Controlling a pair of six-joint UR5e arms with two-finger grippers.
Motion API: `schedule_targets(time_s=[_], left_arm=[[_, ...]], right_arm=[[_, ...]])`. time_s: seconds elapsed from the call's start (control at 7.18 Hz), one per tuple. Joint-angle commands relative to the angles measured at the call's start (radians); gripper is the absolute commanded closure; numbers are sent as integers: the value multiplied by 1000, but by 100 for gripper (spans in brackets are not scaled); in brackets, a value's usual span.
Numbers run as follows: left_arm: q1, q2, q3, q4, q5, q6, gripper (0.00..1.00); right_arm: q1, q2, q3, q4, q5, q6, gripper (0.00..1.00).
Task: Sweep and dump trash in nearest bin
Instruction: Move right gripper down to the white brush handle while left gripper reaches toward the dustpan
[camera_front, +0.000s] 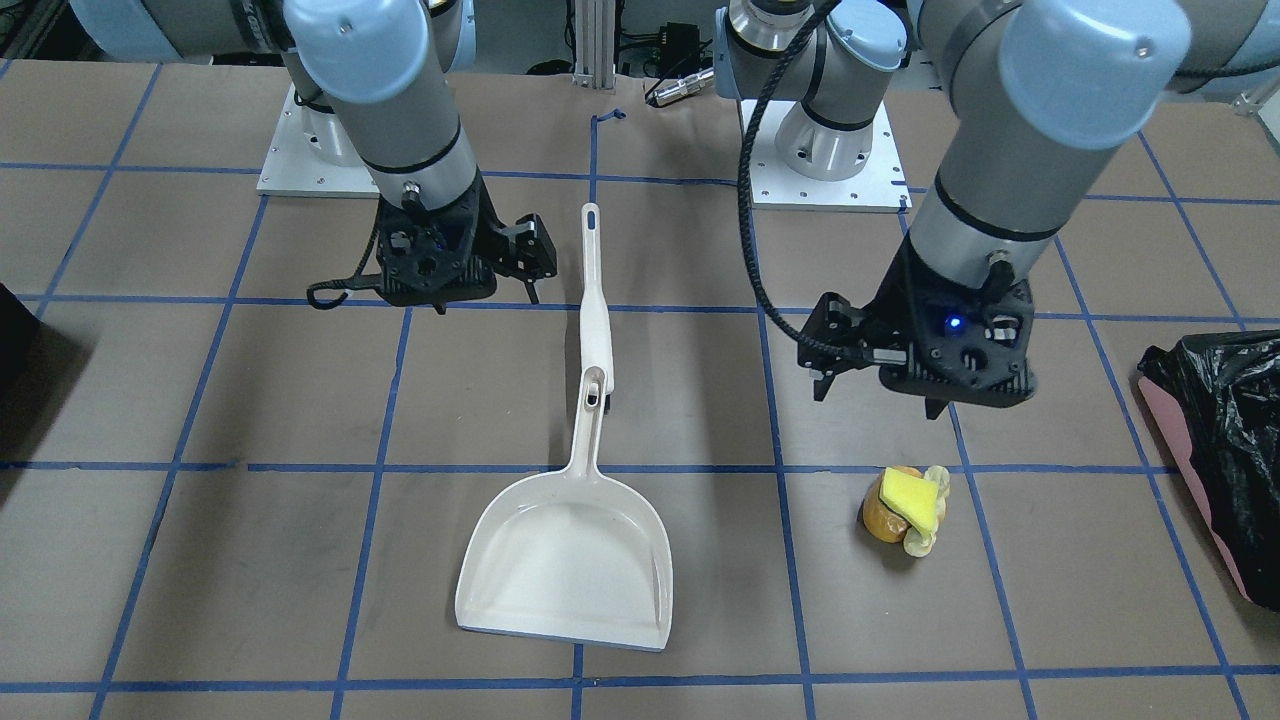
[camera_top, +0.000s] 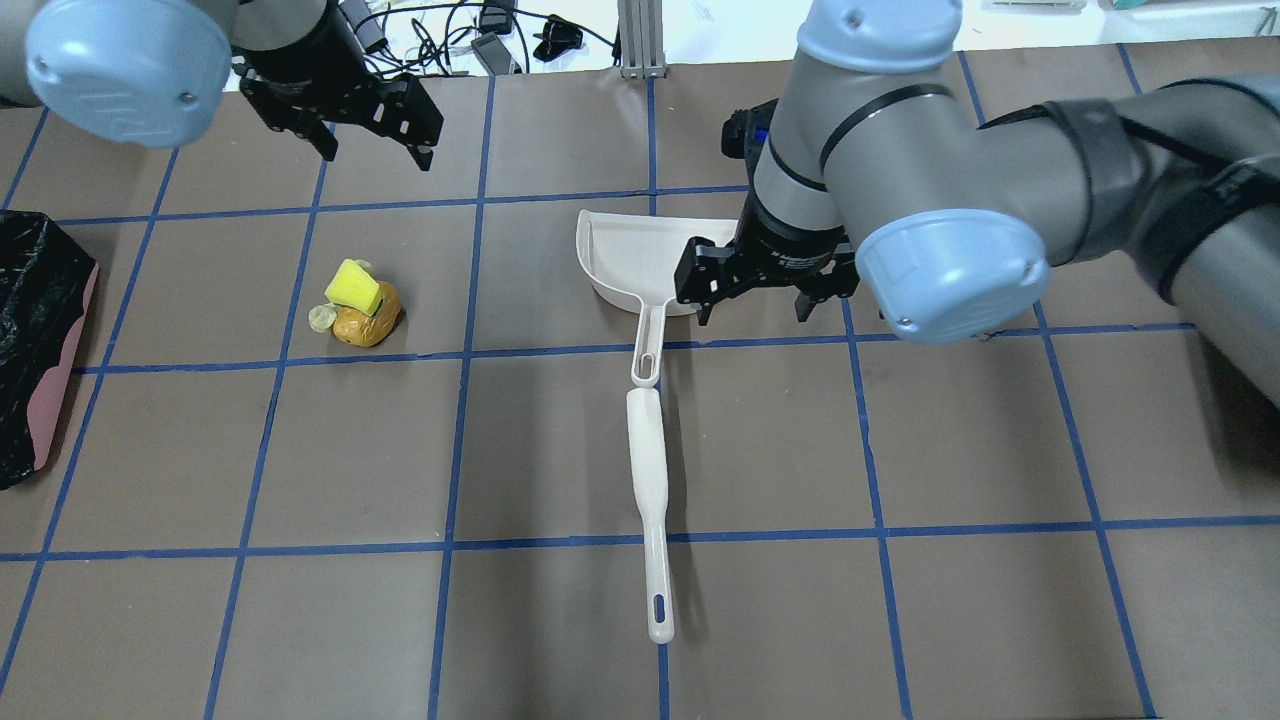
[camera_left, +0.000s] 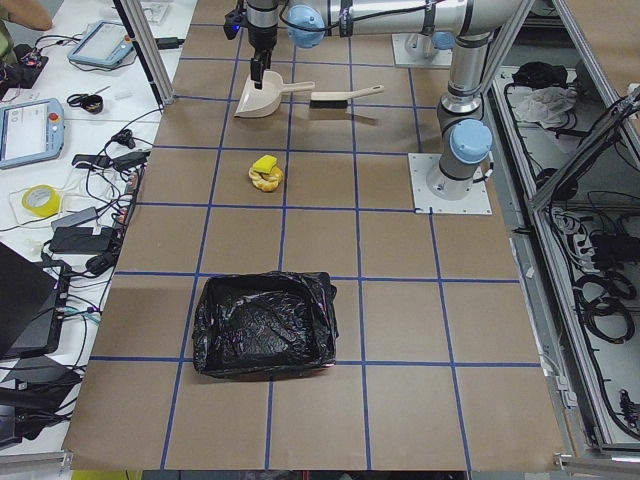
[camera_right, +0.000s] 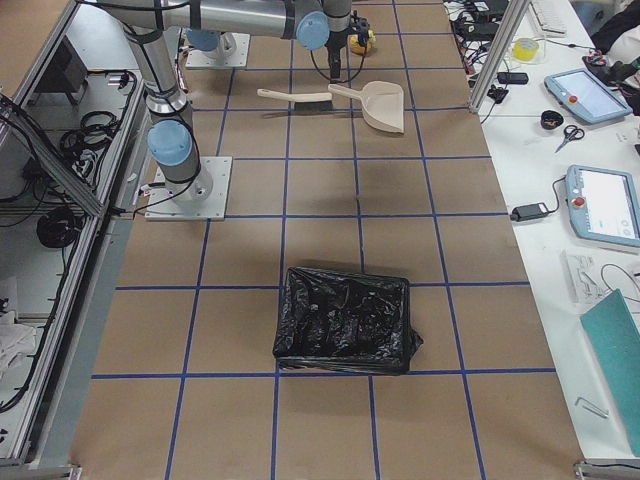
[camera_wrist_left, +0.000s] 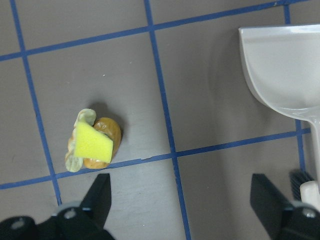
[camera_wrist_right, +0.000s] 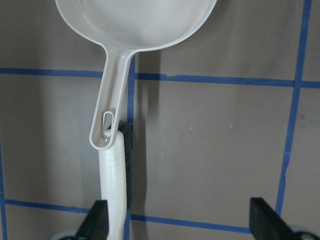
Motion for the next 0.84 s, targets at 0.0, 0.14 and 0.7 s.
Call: schedule_targets(time_s=[0.0,0.14,0.7], left_arm=[[-102,-111,62,40,-2,-29,0],[-121,-146,84,55,-4,-33,0],[-191,-245,93,117,-62,-89,0]], right_arm=[[65,93,13,-80,-10,44,0],[105,90,46,-84,-14,46,0],[237,57,310,-346,-35,96,0]])
